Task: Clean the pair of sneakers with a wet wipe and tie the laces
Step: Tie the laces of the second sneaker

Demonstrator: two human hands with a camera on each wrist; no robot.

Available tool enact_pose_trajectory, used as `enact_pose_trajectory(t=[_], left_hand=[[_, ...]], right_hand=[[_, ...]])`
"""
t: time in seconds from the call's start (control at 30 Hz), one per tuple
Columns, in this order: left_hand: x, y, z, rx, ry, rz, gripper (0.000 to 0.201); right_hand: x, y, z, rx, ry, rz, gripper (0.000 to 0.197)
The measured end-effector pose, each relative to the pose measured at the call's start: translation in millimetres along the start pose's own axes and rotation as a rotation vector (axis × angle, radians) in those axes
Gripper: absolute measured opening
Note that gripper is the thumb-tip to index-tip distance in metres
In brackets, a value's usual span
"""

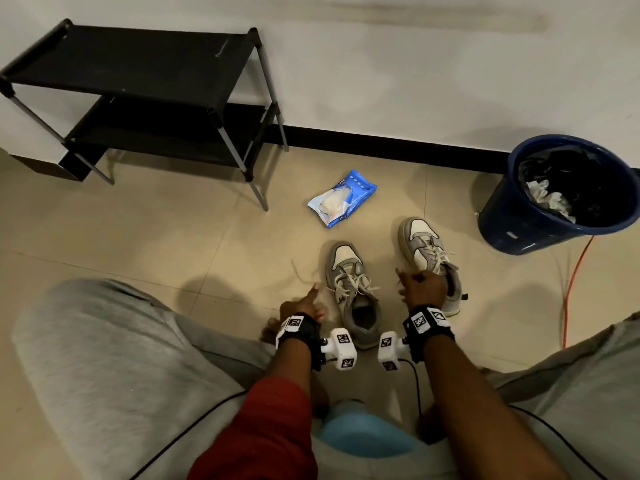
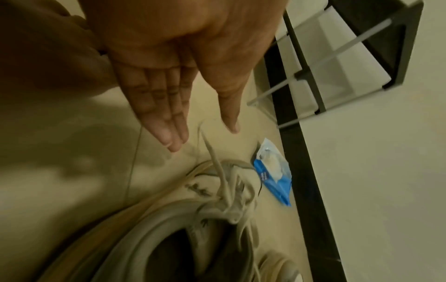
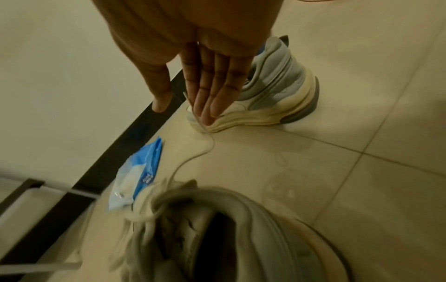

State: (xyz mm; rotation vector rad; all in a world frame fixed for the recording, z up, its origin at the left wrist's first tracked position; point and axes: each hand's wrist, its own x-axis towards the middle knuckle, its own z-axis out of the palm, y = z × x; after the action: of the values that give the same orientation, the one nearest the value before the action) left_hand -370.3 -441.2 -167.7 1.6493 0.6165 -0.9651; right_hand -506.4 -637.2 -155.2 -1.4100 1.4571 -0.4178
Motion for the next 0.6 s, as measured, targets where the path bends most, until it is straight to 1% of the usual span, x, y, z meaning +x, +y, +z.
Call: enact_pose_trajectory(t=[0.07,0.13,0.17,0.2,0.27,0.33,0.4,0.43,0.47,0.5,0.57,0.6], left_hand=[[-7.0,-9.8,13.5,0.044,-0.133,-0.05,0.045],[-11.1,-9.0,24.4,0.077,-0.175,-0.062,0.045],[-8.4,-9.1,29.9,0.1,-0.196,-0.068,0.042],[-5.8,-8.4,33.2,0.097,-0.215,-0.062,0.035],[-1.8,-7.5,35.9,0.1,-0.217,-0.068,0.02],[0.7,-6.3,36.2,0.102,-0.214,-0.08,0.016],[-1.3,-5.7,35.4,0.094,-0.214,-0.08,0.015],[-1.8,-6.3,35.3,0.077,-0.22,-0.079,0.016],[-0.1,-7.6,34.6,0.063,-0.226,-0.074,0.018],[0.9,-8.4,33.8,0.042,-0.237,-0.079,0.019],[4.4,-11.1,31.1,0.011,-0.251,-0.101,0.014],[5.7,-12.2,29.5,0.001,-0.255,-0.101,0.01]], right_hand=[[-2.7,10.5,5.1,-0.027,-0.097,0.098,0.049],[-8.7,12.9,12.3,0.033,-0.211,0.256,0.058],[-9.8,13.8,16.2,0.041,-0.247,0.308,0.061],[-10.7,13.9,19.2,0.001,-0.254,0.314,0.063],[-8.0,18.4,24.6,-0.088,-0.218,0.28,0.066],[-0.4,30.2,25.5,-0.188,-0.151,0.253,0.075],[21.5,55.6,29.0,-0.299,-0.107,0.264,0.09],[28.3,63.5,32.3,-0.324,-0.113,0.28,0.093],[30.8,66.1,36.6,-0.295,-0.108,0.281,0.093],[23.2,56.7,38.7,-0.27,-0.114,0.277,0.09],[3.9,29.3,37.6,-0.274,-0.19,0.268,0.073],[-0.5,21.3,38.4,-0.291,-0.229,0.229,0.061]])
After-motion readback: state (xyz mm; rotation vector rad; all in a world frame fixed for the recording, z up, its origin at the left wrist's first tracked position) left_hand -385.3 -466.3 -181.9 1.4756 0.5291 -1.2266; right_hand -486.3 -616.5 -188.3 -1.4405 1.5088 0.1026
